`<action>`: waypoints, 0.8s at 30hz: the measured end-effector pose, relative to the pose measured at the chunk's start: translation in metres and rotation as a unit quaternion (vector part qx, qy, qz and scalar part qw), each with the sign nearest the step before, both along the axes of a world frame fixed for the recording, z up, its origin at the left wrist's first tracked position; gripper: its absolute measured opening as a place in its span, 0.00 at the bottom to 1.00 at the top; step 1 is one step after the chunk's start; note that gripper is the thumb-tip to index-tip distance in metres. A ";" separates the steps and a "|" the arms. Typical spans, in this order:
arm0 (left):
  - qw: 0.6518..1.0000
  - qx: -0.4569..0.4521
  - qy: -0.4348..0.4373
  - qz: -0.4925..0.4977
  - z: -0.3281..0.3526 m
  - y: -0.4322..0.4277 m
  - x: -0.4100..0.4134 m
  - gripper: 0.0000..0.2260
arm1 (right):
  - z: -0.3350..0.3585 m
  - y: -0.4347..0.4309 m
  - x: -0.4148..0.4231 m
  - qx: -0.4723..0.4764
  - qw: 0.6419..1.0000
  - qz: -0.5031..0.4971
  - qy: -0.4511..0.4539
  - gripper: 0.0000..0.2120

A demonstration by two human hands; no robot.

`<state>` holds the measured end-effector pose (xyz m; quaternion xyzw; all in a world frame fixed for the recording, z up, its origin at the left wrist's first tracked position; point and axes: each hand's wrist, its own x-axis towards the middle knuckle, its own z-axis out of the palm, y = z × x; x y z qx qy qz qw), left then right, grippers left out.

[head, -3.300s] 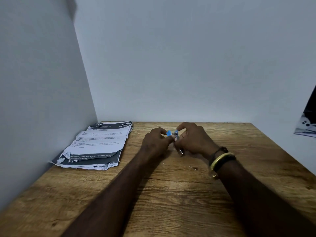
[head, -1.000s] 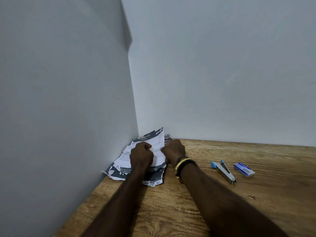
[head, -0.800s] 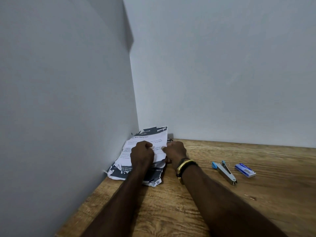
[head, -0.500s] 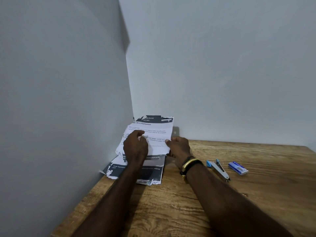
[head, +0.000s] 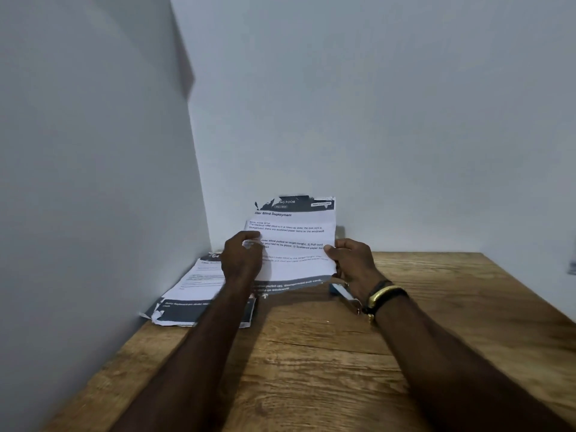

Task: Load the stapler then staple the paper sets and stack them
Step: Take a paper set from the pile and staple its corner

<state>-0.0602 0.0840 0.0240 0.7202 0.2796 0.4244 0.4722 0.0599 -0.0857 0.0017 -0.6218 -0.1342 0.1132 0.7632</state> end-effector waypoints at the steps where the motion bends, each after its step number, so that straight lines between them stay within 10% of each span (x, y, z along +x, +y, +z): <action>1: 0.999 -0.040 -0.008 -0.021 0.000 -0.005 0.004 0.12 | 0.001 -0.011 0.003 -0.006 1.000 -0.003 -0.006 0.02; 14: 0.949 -0.230 -0.082 -0.198 -0.026 -0.057 0.056 0.10 | -0.010 -0.099 0.040 -0.027 0.995 -0.088 -0.046 0.17; 24: 0.980 0.107 0.096 -0.136 -0.038 -0.036 0.054 0.02 | -0.016 -0.101 0.046 -0.210 0.949 -0.142 -0.190 0.07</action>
